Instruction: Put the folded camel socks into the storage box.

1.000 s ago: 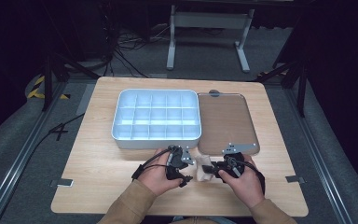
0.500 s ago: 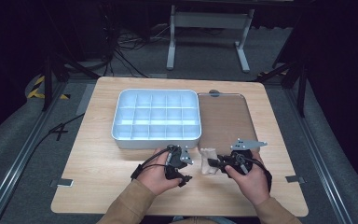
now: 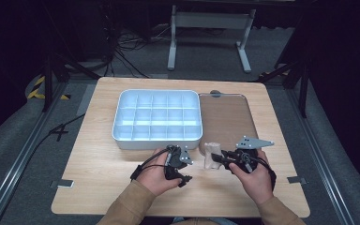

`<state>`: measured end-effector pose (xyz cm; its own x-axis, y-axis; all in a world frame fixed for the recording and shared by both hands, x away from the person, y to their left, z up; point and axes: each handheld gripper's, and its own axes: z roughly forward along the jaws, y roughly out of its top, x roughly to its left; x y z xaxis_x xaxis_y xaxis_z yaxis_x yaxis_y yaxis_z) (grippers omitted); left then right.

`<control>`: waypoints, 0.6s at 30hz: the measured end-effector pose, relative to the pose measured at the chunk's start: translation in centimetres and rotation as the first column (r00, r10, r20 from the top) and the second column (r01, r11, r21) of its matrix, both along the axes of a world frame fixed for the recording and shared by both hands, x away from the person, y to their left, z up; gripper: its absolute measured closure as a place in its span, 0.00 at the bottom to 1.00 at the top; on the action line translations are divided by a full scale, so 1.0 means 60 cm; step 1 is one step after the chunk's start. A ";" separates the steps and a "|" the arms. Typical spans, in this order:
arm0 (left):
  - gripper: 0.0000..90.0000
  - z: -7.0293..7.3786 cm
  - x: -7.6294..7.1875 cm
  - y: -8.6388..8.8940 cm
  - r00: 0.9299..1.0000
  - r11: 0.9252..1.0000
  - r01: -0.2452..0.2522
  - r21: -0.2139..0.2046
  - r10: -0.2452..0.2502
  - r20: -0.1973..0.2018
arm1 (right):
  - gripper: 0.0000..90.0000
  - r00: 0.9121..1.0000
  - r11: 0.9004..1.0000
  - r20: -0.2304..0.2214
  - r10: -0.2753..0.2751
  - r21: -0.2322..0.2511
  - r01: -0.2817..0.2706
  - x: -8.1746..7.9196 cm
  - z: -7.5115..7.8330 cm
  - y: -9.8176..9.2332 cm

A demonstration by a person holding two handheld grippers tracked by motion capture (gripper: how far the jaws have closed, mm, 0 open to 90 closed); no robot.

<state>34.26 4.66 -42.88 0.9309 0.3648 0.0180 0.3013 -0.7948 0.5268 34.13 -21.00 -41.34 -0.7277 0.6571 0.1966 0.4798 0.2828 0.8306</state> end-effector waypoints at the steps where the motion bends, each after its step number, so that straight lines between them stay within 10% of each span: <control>1: 0.41 0.000 0.000 0.001 1.000 1.000 -0.002 -0.001 0.002 0.000 | 0.82 1.000 1.000 0.007 0.000 -0.001 0.000 0.001 0.002 0.000; 18: 0.41 0.015 -0.012 0.047 0.997 0.997 -0.077 -0.017 0.078 0.016 | 0.82 0.997 1.000 0.067 0.026 -0.006 -0.026 0.044 0.040 0.003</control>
<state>33.54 7.50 -41.97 0.8994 0.4362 0.0264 0.3528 -0.7605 0.5451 36.75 -20.80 -38.92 -0.7559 0.6386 0.1440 0.4159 0.2985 0.8590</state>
